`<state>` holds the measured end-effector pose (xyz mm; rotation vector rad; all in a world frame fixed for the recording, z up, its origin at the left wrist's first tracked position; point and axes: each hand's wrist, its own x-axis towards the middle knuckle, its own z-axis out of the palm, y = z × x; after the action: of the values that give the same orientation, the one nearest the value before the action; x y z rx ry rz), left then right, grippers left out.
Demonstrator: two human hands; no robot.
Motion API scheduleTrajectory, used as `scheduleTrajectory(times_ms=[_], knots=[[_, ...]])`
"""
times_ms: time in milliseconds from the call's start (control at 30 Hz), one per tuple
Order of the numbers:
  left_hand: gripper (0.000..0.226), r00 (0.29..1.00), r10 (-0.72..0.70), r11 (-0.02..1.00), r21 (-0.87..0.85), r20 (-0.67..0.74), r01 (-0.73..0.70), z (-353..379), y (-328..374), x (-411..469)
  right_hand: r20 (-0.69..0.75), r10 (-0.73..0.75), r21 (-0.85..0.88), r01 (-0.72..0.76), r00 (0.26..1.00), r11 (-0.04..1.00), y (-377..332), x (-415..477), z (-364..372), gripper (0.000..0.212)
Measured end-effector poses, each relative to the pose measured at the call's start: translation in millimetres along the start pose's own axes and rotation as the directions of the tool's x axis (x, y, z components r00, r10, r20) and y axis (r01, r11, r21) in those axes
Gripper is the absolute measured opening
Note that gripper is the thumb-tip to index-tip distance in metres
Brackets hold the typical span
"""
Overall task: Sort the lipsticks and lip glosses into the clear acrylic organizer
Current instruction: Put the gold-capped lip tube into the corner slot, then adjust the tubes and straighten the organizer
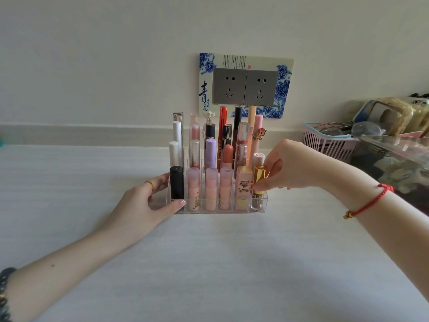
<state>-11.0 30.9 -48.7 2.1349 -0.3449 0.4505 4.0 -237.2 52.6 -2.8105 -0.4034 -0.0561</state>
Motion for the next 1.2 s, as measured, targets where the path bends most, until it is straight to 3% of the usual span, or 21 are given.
scheduleTrajectory(times_ms=[267,333,500,600,733,933,1067,1200], knots=[[0.076,1.000,0.009,1.000,0.016,-0.004,-0.009,0,1,0,0.026,-0.030,0.070,0.028,0.999,0.997,6,-8,-20,0.048],[0.075,1.000,0.011,1.000,0.016,-0.008,-0.010,0,1,-1,-0.045,-0.057,0.153,0.064,0.997,0.986,8,-13,-32,0.049],[0.067,1.000,0.007,1.000,0.007,-0.007,-0.007,0,3,-2,-0.373,0.000,0.390,0.157,0.928,0.907,17,-6,-47,0.010],[0.063,1.000,-0.010,0.999,-0.031,-0.014,0.010,0,3,-2,-0.421,0.003,0.372,0.170,0.907,0.912,16,10,-51,0.006],[0.056,0.999,-0.034,0.997,-0.069,0.000,0.034,0,3,-2,-0.463,-0.062,0.262,0.204,0.884,0.943,15,43,-58,0.019],[0.051,1.000,-0.018,0.996,-0.082,-0.001,0.018,-1,4,-2,-0.324,-0.173,0.114,0.220,0.930,0.969,14,78,-64,0.030],[0.050,1.000,-0.008,0.998,-0.068,0.004,0.008,-1,0,-2,-0.223,-0.188,0.159,0.226,0.956,0.961,14,87,-64,0.025],[0.049,1.000,-0.002,0.998,-0.058,-0.014,0.002,-1,-3,-1,-0.223,-0.197,0.219,0.246,0.955,0.944,15,89,-65,0.019]])
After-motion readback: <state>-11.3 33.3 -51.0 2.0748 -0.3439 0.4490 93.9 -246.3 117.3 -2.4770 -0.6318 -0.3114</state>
